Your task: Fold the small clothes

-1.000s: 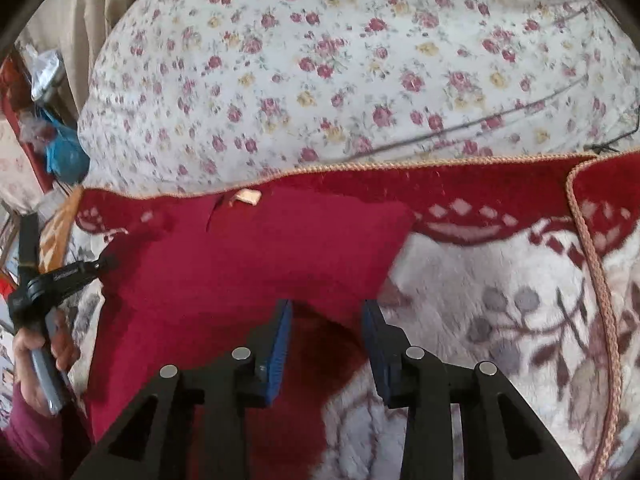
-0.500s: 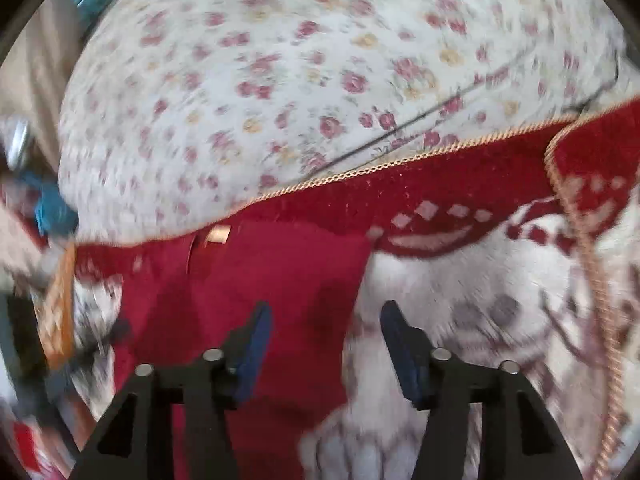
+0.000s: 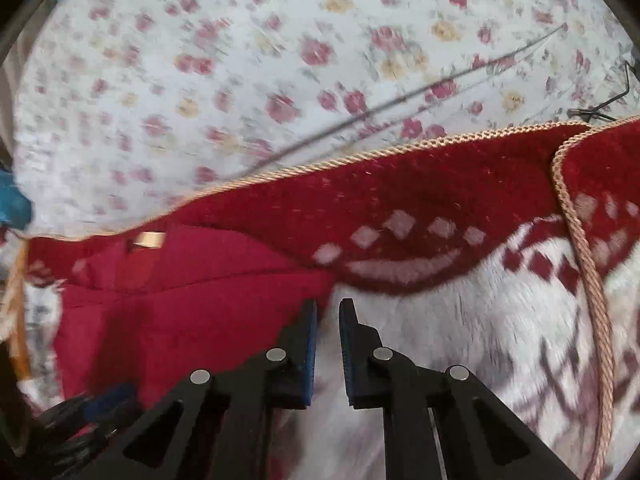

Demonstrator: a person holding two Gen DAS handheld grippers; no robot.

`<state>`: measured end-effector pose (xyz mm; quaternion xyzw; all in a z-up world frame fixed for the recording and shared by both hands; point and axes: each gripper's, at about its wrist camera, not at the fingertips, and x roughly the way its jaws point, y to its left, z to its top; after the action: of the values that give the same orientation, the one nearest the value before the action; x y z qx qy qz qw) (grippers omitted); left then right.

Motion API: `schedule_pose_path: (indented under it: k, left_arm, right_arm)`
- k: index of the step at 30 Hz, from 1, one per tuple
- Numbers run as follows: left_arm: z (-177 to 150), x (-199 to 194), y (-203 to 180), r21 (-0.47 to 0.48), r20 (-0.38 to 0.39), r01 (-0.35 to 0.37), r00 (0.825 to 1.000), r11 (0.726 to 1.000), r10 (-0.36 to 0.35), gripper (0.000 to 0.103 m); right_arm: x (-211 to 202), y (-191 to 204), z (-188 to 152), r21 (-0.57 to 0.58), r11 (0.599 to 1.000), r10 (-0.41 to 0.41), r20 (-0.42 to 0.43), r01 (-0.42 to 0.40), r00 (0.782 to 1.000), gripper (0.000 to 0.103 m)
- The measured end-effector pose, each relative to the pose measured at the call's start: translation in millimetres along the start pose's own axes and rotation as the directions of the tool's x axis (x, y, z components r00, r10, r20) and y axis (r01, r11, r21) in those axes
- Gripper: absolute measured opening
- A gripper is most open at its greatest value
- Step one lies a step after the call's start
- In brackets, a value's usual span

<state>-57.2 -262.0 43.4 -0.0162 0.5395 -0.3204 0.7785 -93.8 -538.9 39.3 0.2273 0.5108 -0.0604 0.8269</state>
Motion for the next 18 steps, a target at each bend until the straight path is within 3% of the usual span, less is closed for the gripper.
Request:
schedule_pose_path:
  k: [4,6,7,8,11,15,18]
  left_arm:
    - [-2.5,-17.8,8.0,0.002,0.025,-0.048,0.999,0.999,0.048,0.026]
    - [-4.3,-28.4,16.2,-0.004,0.042,-0.083,0.996,0.997,0.083,0.026]
    - [-5.1,-32.6,20.9,-0.011,0.042,-0.099,0.994,0.995,0.100,0.026]
    - [-7.2,-38.3,26.5,-0.018,0.042,-0.116,0.992,0.993,0.117,0.026]
    - [-14.7,-55.6,44.1,-0.031,0.063,-0.167,0.984,0.985,0.169,0.026]
    - [-20.9,-72.4,69.8,-0.047,0.099,-0.264,0.958,0.963,0.268,0.026]
    - [-21.2,-78.7,88.4,-0.093,0.106,-0.292,0.948,0.952,0.301,0.026]
  right_arm:
    - [-26.8,38.6,-25.8,-0.149,0.987,0.062,-0.019,-0.064,0.998,0.011]
    - [-16.1,52.5,-43.3,-0.223,0.975,-0.002,-0.075,-0.015,0.997,0.011]
    - [-4.3,52.1,-48.5,-0.241,0.969,-0.070,-0.074,0.050,0.995,0.011]
    - [3.1,48.8,-49.4,-0.235,0.969,-0.101,-0.069,0.082,0.992,0.011]
    - [3.5,36.2,-46.9,-0.156,0.986,-0.073,-0.075,0.061,0.994,0.011]
    - [-22.1,54.2,-53.0,-0.187,0.980,-0.074,-0.021,0.069,0.997,0.012]
    - [-21.3,57.6,-68.9,-0.181,0.983,-0.040,-0.043,0.031,0.998,0.016]
